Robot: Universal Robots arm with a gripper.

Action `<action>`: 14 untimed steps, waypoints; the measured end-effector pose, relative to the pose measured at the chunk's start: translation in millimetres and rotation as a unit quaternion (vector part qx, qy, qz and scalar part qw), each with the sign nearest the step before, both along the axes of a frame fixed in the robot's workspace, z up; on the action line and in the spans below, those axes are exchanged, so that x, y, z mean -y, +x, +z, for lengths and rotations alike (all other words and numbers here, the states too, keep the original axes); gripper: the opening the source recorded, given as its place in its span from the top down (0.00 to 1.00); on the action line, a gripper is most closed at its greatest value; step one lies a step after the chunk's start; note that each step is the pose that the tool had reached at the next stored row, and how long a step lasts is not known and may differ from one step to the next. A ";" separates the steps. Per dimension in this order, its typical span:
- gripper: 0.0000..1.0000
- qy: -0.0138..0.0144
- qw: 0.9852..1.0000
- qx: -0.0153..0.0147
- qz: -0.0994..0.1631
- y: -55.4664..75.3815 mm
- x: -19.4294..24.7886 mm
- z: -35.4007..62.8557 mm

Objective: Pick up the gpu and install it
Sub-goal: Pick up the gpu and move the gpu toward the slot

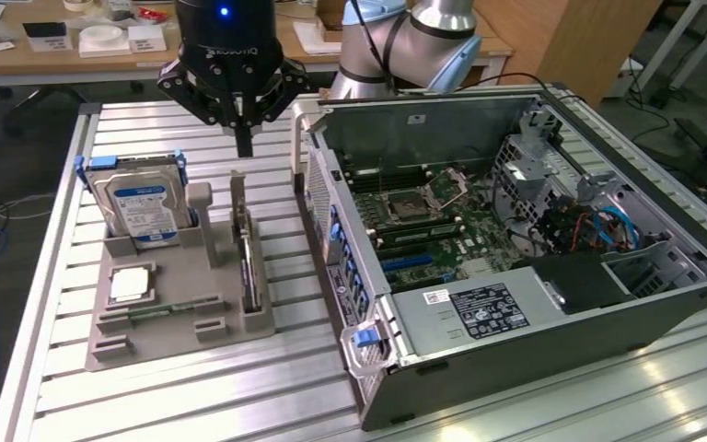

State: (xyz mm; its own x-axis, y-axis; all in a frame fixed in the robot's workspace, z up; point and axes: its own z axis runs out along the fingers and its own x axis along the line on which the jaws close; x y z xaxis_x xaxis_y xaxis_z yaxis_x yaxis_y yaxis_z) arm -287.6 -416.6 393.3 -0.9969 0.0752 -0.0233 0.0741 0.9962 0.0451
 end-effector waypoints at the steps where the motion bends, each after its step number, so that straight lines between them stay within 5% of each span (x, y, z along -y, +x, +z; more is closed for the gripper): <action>1: 0.89 0.000 1.000 0.000 0.000 0.0 0.0 0.0; 8: 0.89 0.000 1.000 0.000 0.000 0.0 0.0 0.0; 9: 0.76 0.000 1.000 0.000 0.000 0.0 0.0 0.0; 14: 0.59 0.000 1.000 0.000 0.000 0.0 0.0 0.0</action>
State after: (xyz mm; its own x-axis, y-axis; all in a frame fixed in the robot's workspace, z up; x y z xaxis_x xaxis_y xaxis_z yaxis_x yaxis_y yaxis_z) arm -287.6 -416.6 393.3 -0.9969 0.0753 -0.0233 0.0742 0.9962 0.0451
